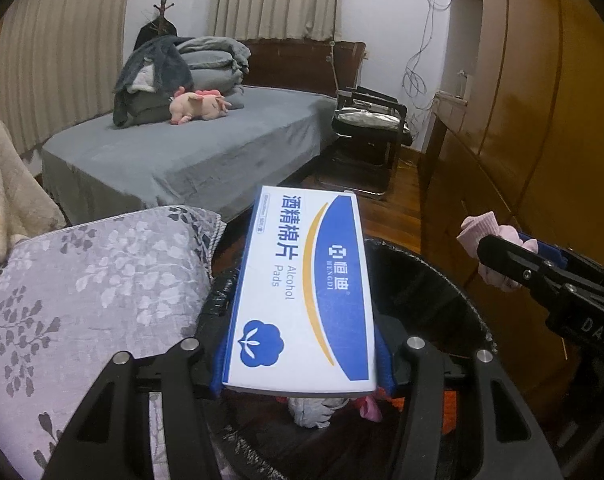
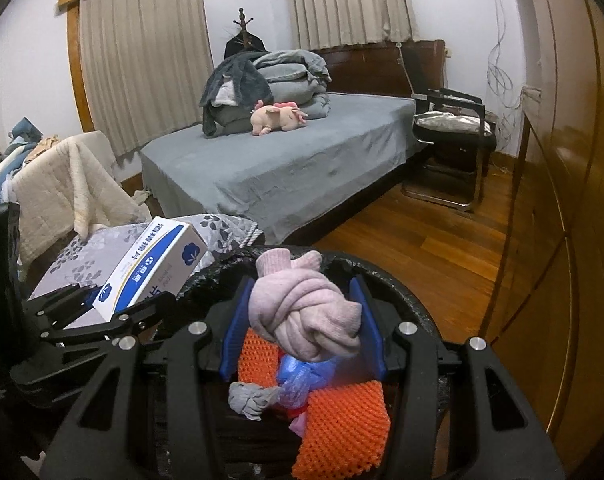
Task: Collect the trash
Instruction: 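Open both tools over the bin to drop the box and pink cloth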
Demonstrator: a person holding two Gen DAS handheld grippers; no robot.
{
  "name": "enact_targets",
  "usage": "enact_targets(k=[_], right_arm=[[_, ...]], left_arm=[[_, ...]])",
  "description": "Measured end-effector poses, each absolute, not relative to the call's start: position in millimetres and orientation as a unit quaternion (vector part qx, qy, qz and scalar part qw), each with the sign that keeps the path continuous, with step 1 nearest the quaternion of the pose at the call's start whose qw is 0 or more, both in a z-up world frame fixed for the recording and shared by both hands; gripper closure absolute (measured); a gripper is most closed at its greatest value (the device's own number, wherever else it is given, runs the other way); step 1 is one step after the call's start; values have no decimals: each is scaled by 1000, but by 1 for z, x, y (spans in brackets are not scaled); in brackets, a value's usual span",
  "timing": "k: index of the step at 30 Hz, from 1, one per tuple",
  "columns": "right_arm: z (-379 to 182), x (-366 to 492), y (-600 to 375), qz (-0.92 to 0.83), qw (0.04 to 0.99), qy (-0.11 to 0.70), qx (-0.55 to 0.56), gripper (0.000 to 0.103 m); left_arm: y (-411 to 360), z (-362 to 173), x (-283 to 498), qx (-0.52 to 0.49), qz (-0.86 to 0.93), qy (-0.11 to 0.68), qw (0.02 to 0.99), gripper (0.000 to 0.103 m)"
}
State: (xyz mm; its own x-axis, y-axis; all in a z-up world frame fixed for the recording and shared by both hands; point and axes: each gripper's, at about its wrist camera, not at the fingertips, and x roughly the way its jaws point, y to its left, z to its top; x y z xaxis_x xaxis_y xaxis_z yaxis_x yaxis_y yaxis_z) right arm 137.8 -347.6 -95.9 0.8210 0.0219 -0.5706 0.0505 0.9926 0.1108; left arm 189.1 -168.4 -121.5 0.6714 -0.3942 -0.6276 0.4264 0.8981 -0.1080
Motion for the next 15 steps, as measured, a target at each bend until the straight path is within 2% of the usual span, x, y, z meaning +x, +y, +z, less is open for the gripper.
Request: enact_targets(k=[2,3,8,13,15], right_arm=[[-99,139,-347,-12,951,302,59,50],[-100,140,-348,-13,951,304,59,44],[-99,137,-349,-17,951,302,63,38],[-90,130,-345,-20,955,291,60,12],[-87,127,-342,-19,956,288,59,10]], left_arm=[[-168,-123,191,20,-229,342,911,46],[-169,-125,191,21,-228,343,911,44],[-163,-126,191,19,-228,346,910,35],[-151,-120,185,13,-222,342,913,25],[-145,-115,183,11,-218,339,915,20]])
